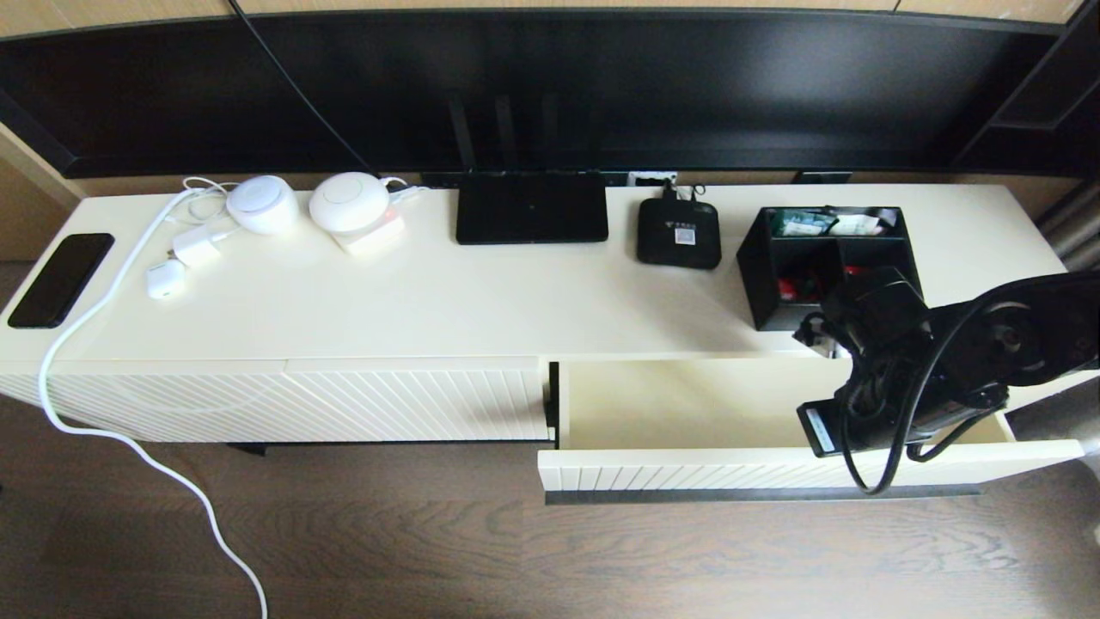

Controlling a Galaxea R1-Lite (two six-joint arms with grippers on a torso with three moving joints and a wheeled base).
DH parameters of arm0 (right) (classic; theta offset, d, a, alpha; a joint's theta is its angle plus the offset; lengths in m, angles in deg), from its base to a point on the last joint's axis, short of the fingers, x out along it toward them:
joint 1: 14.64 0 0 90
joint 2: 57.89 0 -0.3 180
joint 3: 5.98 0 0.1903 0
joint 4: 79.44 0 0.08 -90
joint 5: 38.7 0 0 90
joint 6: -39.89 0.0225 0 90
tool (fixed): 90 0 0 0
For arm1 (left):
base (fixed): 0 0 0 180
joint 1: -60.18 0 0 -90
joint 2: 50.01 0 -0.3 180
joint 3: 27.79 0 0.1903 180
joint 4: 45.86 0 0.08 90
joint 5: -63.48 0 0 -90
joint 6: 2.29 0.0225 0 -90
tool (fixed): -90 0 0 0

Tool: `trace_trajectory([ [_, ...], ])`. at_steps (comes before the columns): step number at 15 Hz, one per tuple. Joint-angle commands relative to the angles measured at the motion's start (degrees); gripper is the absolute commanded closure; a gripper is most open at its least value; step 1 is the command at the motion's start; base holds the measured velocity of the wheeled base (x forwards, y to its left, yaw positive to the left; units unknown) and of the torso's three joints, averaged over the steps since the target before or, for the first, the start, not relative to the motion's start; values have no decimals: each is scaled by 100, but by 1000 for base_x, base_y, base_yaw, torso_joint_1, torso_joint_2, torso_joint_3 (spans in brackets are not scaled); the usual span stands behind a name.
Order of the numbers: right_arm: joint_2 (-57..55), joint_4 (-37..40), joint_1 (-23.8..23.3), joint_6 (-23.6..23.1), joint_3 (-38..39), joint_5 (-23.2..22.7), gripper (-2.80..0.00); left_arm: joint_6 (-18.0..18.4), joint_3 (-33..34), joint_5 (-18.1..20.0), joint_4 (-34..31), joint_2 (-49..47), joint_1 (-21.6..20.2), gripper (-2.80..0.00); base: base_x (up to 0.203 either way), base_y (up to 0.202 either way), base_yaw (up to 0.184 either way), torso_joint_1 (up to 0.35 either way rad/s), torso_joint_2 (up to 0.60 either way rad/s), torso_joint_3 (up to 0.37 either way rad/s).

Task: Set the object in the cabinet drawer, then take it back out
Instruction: Open the drawer

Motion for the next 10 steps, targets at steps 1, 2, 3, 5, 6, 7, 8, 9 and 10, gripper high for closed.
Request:
trace_trajectory([
  [1, 44, 31, 7, 4, 165, -33, 0, 0, -1, -1, -2, 0, 0, 0, 0, 0, 0, 0, 0, 0],
  [2, 69, 34, 12, 4, 266, -53, 0, 0, 5, -1, -2, 0, 0, 0, 0, 0, 0, 0, 0, 0],
  [3, 95, 34, 31, 4, 406, -68, 0, 0, 0, -1, -2, 0, 0, 0, 0, 0, 0, 0, 0, 0],
  [5, 138, 34, 50, 0, 669, -83, 0, 0, -3, -1, -1, 0, 0, 0, 0, 0, 0, 0, 0, 0],
  [6, 165, 34, 51, -4, 797, -140, 0, 0, -2, -1, -2, 0, 0, 0, 0, 0, 0, 0, 0, 0],
  [7, 185, 34, 51, -5, 889, -181, 0, 0, -4, -1, -2, 0, 0, 0, 0, 0, 0, 0, 0, 0],
  [8, 220, 34, 51, -15, 1000, -192, 0, 0, 1, -1, -2, 0, 0, 0, 0, 0, 0, 0, 0, 0],
  [9, 269, 34, 51, -44, 1114, -195, 0, 0, -4, -1, -2, 0, 0, 0, 0, 0, 0, 0, 0, 0],
  [10, 319, 34, 51, -63, 1225, -199, 0, 0, -3, -1, -2, 0, 0, 0, 0, 0, 0, 0, 0, 0],
])
